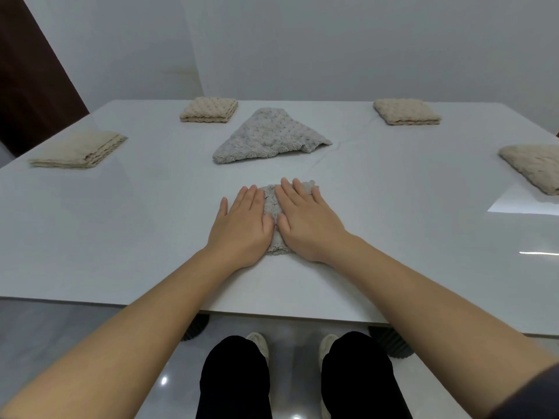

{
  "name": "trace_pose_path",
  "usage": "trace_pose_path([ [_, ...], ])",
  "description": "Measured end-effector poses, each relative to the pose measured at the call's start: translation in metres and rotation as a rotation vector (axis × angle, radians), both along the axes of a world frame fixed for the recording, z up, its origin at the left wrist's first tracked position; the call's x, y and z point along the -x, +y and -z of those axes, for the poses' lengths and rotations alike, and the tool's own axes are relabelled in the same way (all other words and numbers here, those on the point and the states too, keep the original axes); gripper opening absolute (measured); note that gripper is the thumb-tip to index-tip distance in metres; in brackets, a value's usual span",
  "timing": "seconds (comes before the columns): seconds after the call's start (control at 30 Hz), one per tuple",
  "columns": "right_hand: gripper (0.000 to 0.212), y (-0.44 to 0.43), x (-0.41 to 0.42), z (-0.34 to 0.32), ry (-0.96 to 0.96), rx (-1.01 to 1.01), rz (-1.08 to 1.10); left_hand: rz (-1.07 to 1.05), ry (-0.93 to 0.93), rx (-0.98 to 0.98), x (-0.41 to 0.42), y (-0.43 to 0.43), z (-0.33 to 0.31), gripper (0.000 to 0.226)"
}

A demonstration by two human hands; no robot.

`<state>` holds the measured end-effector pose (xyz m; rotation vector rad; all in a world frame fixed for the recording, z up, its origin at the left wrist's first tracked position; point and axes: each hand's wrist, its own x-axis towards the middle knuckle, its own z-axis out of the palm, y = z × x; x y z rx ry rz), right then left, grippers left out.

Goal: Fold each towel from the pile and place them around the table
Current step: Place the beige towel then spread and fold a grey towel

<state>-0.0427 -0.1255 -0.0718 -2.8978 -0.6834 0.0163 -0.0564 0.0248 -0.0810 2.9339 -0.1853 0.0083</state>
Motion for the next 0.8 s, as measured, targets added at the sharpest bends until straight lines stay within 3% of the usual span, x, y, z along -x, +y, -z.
trace_pose_path([
  [0.53,0.059,0.002,0.002,0.008,-0.064,-0.053,0.074,0.002,-0.095,-0.161,0.004,-0.003,-0.001,0.060],
  [0.8,0.059,0.003,0.003,0.005,-0.065,0.037,0.077,-0.034,-0.108,-0.271,0.009,-0.008,-0.008,0.060],
])
